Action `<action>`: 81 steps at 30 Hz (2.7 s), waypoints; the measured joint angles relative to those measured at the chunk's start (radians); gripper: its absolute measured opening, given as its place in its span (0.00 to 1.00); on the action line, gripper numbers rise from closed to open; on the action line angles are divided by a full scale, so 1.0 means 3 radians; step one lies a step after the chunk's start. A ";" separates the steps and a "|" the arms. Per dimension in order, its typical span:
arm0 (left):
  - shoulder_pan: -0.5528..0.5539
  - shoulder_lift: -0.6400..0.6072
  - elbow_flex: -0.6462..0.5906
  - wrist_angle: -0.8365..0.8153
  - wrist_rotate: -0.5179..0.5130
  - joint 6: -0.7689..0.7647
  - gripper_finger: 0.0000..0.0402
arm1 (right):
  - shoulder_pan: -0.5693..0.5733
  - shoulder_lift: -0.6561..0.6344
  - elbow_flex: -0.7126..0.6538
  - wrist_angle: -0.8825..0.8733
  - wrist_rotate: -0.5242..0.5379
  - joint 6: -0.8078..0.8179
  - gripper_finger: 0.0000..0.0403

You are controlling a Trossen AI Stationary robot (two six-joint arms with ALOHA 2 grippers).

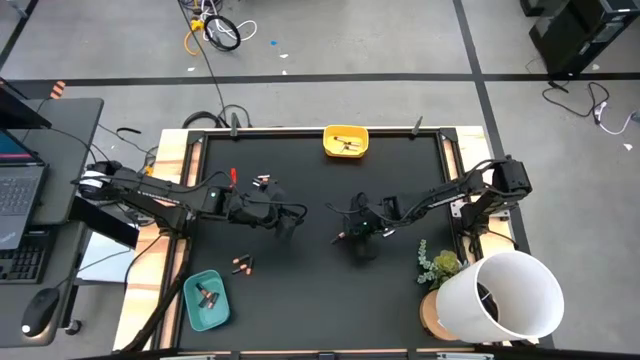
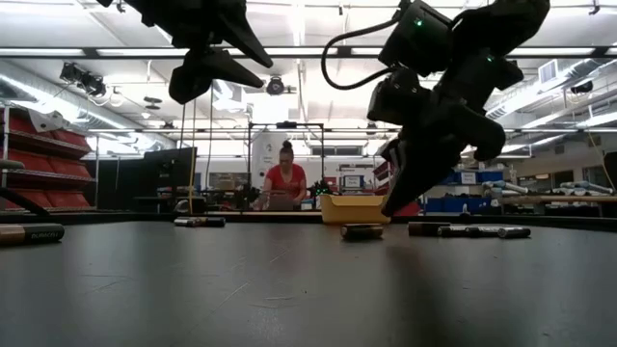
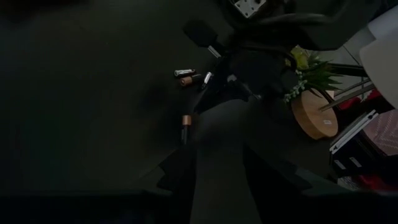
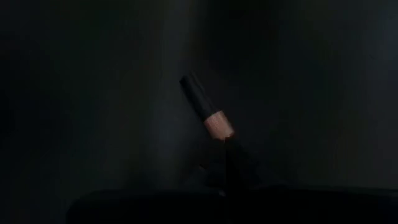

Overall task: Sort batteries
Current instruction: Put the black battery into the green bin

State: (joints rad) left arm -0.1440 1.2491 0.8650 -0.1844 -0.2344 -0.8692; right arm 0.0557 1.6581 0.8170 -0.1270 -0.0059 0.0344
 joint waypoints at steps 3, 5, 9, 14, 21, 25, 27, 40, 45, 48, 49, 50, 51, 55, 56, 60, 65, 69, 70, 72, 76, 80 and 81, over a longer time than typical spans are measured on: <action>0.0000 0.0000 0.0000 0.0003 0.0000 0.0000 0.37 | -0.0037 -0.0015 0.0001 0.0038 -0.0127 0.0140 0.00; 0.0001 0.0000 0.0000 0.0000 0.0000 -0.0001 0.37 | -0.0063 -0.0019 0.0035 0.0093 -0.0359 0.0192 0.02; 0.0015 0.0000 0.0000 -0.0006 -0.0001 -0.0020 0.37 | -0.0070 -0.0019 0.0197 0.0049 -0.0428 0.0069 0.14; 0.0098 0.0000 0.0000 0.0001 -0.0048 -0.0074 0.37 | -0.0214 -0.0018 0.0280 0.0179 -0.0213 -0.0278 0.32; 0.0152 0.0000 0.0001 0.0028 -0.0118 -0.0121 0.37 | -0.0463 0.0249 0.0280 0.0220 -0.0472 -0.0521 0.38; 0.0166 0.0000 0.0000 -0.0121 -0.0113 -0.0194 0.37 | -0.0479 0.0193 0.0280 0.0134 -0.0393 -0.0223 0.37; 0.0176 0.0030 0.0001 -0.0120 -0.0130 -0.0094 0.38 | -0.0508 0.0068 0.0278 0.0119 -0.0393 0.0028 0.37; 0.0701 0.0865 0.0001 0.0313 0.0401 0.0598 0.56 | -0.0395 -0.1362 0.0280 -0.0720 0.0665 0.0914 0.32; 0.0726 0.1105 0.0006 0.0475 0.0539 0.0782 0.55 | -0.0259 -0.1697 0.0281 -0.0881 0.1063 0.1109 0.29; 0.0726 0.1261 0.0006 0.0580 0.0540 0.0857 0.55 | -0.0173 -0.1780 0.0281 -0.0941 0.1229 0.1194 0.28; 0.0728 0.1304 0.0006 0.0599 0.0518 0.0876 0.55 | -0.0145 -0.1785 0.0281 -0.0938 0.1257 0.1217 0.27; 0.0730 0.1362 0.0006 0.0666 0.0502 0.0892 0.55 | -0.0117 -0.1785 0.0281 -0.0935 0.1268 0.1236 0.27; 0.0738 0.1416 0.0008 0.0754 0.0501 0.0900 0.55 | -0.0090 -0.1785 0.0281 -0.0937 0.1268 0.1251 0.27; 0.0766 0.1629 0.0008 0.1030 0.0501 0.0985 0.55 | 0.0008 -0.1748 0.0281 -0.0965 0.1270 0.1358 0.25; 0.0779 0.1670 0.0009 0.1077 0.0501 0.1011 0.54 | 0.0030 -0.1736 0.0281 -0.0966 0.1271 0.1389 0.25; 0.0825 0.1866 0.0009 0.1164 0.0425 0.1088 0.54 | 0.0114 -0.1731 0.0281 -0.0954 0.1273 0.1510 0.24; 0.0846 0.2046 0.0019 0.1230 0.0215 0.1367 0.54 | 0.0183 -0.1724 0.0281 -0.0975 0.1275 0.1646 0.22; 0.0852 0.2164 0.0025 0.1334 0.0251 0.1507 0.49 | 0.0204 -0.1724 0.0281 -0.0976 0.1275 0.1733 0.22; 0.0851 0.2167 0.0025 0.1340 0.0264 0.1519 0.46 | 0.0204 -0.1724 0.0281 -0.0976 0.1275 0.1750 0.22; 0.0848 0.2169 0.0023 0.1344 0.0265 0.1608 0.40 | 0.0204 -0.1724 0.0281 -0.0976 0.1275 0.1792 0.22; 0.0852 0.2178 0.0018 0.1445 0.0282 0.1895 0.25 | 0.0204 -0.1724 0.0281 -0.0950 0.1277 0.1798 0.22; 0.0851 0.2180 0.0020 0.1465 0.0382 0.2078 0.15 | 0.0204 -0.1724 0.0281 -0.0952 0.1277 0.1798 0.22; 0.0849 0.2181 0.0020 0.1452 0.0387 0.2061 0.15 | 0.0204 -0.1724 0.0281 -0.0952 0.1276 0.1801 0.22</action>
State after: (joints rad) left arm 0.1108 1.9034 0.8711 0.2513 -0.1184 -0.2508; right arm 0.1169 1.1408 0.9012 -0.4126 0.3769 0.5748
